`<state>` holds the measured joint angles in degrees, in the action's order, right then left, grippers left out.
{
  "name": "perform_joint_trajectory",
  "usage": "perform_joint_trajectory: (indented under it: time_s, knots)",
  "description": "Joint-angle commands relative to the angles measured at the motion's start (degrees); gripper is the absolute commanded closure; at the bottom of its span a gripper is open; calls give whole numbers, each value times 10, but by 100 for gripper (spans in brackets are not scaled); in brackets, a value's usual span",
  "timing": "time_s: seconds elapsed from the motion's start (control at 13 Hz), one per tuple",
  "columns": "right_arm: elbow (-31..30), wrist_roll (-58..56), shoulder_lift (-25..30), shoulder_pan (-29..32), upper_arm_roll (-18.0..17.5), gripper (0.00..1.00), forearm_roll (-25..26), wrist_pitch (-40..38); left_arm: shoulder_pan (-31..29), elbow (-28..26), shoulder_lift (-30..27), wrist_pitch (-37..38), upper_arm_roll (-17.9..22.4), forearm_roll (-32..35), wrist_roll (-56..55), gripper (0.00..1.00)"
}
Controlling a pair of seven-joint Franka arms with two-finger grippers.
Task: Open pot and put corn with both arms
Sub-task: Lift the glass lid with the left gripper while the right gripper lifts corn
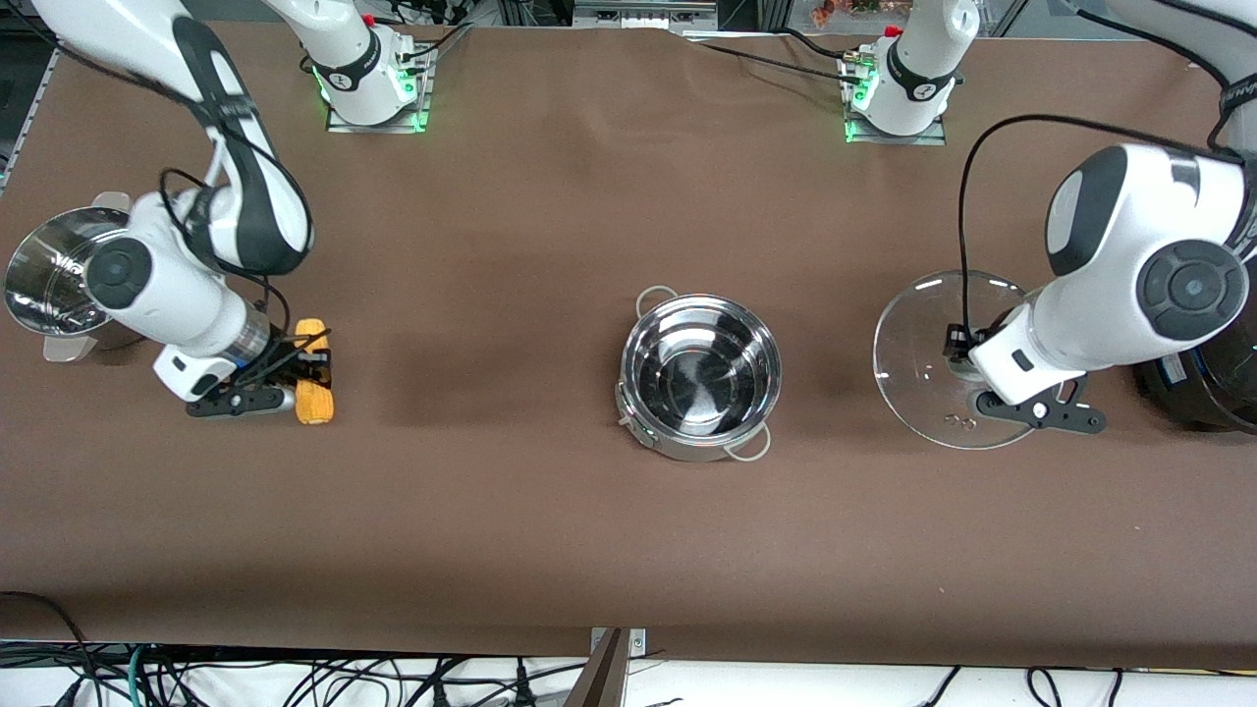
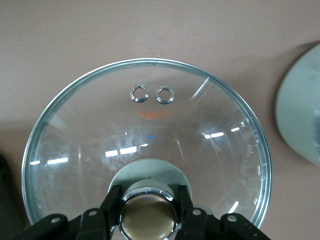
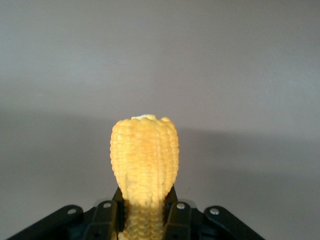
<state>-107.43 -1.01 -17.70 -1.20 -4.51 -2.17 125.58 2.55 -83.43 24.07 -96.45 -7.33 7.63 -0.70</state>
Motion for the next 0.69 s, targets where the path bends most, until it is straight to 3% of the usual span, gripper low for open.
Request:
perform_joint_trajectory:
  time_s: [0.0,0.15,0.46,0.61]
  knots:
    - [102,48,5,1,-20,78,-7,-149,-17,-83,-12,-91,-8,20,10,89]
    - [138,80,5,0,-34,78,-7,-195,-37,-134,-12,-158,-8,30,16,90]
    - [156,236,8,-4,-126,78,4,-196,-81,-226,-10,-290,-8,51,62,91]
    - [167,332,2,-50,-140,78,27,-191,-88,-267,-6,-345,-8,50,62,91]
